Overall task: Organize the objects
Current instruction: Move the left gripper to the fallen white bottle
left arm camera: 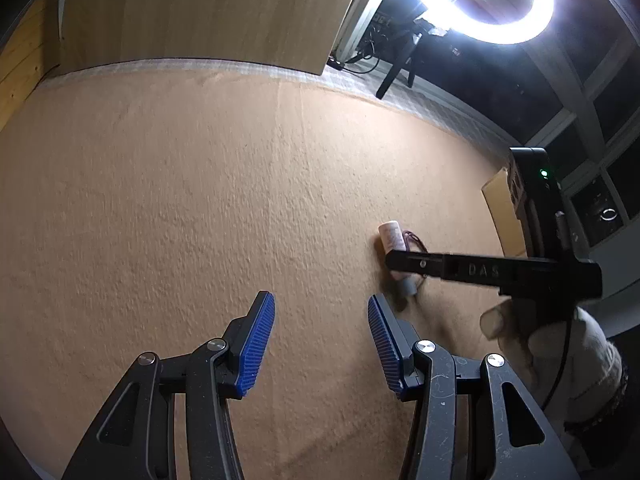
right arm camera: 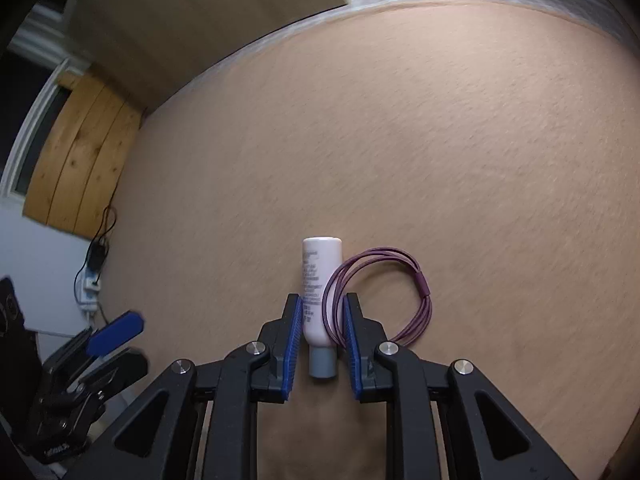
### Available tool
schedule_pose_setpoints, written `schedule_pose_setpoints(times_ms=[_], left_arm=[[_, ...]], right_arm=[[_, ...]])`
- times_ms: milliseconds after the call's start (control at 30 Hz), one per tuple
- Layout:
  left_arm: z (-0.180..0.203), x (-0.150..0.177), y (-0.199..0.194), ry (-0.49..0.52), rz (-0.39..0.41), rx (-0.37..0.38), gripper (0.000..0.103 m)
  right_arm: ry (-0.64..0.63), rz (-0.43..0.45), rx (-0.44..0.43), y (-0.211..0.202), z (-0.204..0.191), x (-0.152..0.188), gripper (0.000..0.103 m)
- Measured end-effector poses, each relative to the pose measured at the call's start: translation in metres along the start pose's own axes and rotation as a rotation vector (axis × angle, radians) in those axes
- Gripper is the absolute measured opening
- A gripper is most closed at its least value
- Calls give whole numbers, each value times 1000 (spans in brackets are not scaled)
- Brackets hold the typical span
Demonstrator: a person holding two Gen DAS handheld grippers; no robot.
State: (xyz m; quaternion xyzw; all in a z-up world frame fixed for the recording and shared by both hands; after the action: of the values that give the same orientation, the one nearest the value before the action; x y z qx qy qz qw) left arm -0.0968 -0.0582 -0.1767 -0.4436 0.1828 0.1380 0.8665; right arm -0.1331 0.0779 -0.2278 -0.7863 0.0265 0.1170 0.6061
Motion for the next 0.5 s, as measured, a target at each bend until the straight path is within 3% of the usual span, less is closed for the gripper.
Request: schedule_pose_setpoints(times_ms=[167, 500], left_arm=[[6, 9, 7, 13, -26, 8, 52], [39, 6, 51, 88, -85, 34, 52]], right_arm=[[47, 47, -31, -18, 5, 4, 28], [29, 111, 138, -29, 44, 8, 29]])
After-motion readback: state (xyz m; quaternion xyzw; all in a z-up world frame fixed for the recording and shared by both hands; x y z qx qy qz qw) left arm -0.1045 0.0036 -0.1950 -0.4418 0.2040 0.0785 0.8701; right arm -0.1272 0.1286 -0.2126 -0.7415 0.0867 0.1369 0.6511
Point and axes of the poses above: each gripper's, at about its wrist camera, not at the fingertips, and y roughly the way its jaws point, z to its right, x to its underside, the point moved 10 cm from there along y, roughly the way its jaws point, and after that the axes turned 15 degrees about x, right-handed, at the moved point
